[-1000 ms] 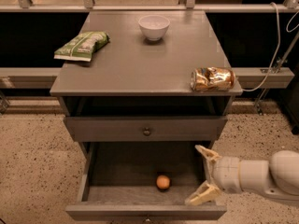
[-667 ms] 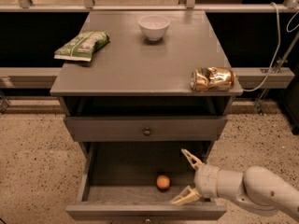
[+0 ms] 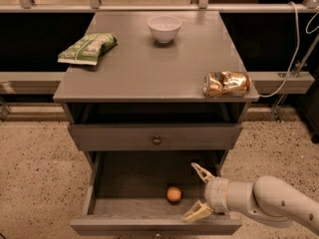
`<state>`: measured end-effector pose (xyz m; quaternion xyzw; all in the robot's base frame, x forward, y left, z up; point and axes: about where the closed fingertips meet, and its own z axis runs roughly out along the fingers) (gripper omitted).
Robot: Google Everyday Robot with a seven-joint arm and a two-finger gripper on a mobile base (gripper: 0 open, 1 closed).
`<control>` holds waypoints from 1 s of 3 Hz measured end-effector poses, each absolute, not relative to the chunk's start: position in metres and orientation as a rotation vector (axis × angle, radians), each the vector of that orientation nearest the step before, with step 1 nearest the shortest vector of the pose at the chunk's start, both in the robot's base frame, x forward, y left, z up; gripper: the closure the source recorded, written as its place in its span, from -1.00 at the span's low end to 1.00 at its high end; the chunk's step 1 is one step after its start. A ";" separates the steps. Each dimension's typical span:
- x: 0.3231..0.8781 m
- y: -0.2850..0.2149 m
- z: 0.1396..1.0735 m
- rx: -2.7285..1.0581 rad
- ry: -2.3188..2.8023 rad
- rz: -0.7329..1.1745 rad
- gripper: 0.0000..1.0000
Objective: Pick orange from middle drawer and place on counter
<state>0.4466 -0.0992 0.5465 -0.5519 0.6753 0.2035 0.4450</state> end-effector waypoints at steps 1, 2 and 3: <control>0.460 -0.102 0.509 -1.432 1.735 0.476 -1.00; 0.476 -0.100 0.466 -1.447 1.764 0.441 -0.94; 0.487 -0.096 0.442 -1.435 1.777 0.422 -0.64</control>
Offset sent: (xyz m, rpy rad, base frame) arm 0.0399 -0.0065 -0.1152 -0.1599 0.0508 -0.0106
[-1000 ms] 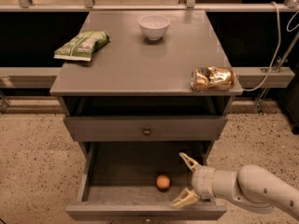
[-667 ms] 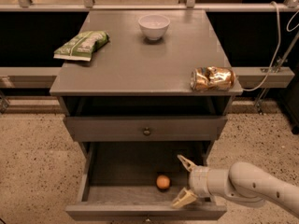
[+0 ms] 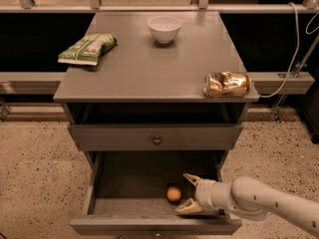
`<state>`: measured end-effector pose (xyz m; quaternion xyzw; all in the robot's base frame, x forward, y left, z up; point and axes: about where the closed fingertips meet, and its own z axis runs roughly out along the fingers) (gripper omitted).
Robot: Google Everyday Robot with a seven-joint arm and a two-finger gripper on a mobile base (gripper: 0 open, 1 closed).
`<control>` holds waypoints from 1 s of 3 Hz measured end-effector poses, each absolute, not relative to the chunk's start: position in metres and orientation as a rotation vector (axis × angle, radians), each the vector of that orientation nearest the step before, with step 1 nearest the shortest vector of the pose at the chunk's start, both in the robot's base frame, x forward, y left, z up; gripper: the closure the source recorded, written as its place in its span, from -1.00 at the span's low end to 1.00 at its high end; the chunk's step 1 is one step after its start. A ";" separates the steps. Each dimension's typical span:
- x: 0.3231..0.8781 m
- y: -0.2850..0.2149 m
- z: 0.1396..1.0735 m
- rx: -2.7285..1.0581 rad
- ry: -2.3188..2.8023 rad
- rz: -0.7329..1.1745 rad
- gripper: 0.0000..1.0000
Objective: Pick orange from middle drawer and place on counter
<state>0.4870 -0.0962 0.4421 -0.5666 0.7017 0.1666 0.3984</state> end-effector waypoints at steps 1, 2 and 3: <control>0.502 -0.086 0.435 -1.373 1.746 0.482 -0.46; 0.507 -0.085 0.414 -1.351 1.785 0.524 -0.44; 0.507 -0.084 0.389 -1.365 1.831 0.533 -0.46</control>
Offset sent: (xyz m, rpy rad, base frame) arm 0.0265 0.0072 -0.0520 0.1043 0.0978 -0.0421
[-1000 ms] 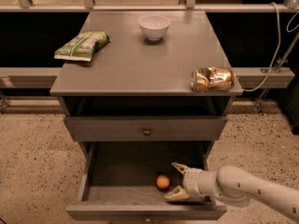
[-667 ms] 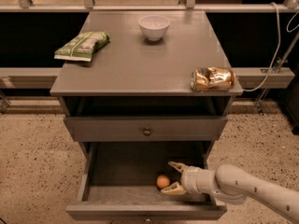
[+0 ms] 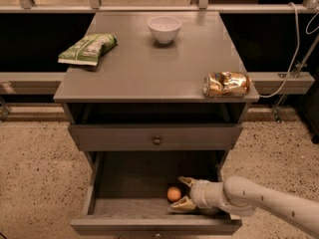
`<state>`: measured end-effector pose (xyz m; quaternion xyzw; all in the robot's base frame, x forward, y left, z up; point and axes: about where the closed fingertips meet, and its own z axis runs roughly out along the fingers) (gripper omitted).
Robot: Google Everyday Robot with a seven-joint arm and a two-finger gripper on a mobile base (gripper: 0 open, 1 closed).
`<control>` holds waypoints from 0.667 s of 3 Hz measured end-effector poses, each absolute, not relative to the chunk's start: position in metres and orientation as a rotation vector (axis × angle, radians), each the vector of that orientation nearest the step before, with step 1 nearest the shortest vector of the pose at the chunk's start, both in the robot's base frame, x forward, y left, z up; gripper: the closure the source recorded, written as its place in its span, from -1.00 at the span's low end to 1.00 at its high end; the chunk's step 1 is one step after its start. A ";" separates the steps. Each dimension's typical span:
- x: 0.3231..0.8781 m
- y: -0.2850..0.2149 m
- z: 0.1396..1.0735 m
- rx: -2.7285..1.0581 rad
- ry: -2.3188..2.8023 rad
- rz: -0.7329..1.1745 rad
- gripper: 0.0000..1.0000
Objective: Pick orange from middle drawer and place on counter
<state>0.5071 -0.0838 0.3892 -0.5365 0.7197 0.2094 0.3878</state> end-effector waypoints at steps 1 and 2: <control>0.507 -0.085 0.374 -1.361 1.864 0.526 -0.44; 0.514 -0.075 0.372 -1.327 1.841 0.553 0.08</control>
Offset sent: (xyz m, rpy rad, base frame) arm 0.0137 0.0101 -0.0186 0.0544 0.0036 -0.0388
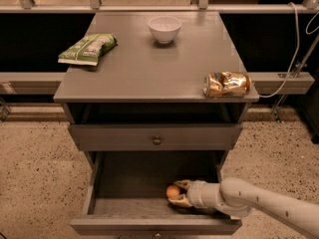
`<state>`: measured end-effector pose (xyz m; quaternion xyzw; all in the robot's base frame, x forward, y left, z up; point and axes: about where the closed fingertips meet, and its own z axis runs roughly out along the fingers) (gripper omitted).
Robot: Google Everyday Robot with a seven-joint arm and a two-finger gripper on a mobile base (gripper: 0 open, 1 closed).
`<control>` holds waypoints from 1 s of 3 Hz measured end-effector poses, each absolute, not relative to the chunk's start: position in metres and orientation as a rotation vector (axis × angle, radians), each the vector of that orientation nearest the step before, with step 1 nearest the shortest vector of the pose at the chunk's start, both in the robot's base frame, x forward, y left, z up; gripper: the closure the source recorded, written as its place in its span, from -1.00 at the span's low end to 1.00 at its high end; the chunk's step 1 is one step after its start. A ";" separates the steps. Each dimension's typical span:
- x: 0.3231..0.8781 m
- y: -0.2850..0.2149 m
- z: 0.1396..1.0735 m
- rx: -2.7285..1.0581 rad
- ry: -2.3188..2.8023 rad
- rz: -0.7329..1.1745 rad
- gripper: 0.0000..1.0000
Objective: Pick orange from middle drawer and place on counter
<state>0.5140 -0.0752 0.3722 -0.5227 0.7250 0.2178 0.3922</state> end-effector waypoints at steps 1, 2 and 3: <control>0.517 -0.067 0.375 -1.317 1.821 0.571 0.54; 0.518 -0.064 0.411 -1.314 1.737 0.590 0.98; 0.501 -0.059 0.491 -1.356 1.590 0.615 1.00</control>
Offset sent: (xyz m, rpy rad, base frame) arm 0.0028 0.0094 0.0908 0.1453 -0.1259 0.0690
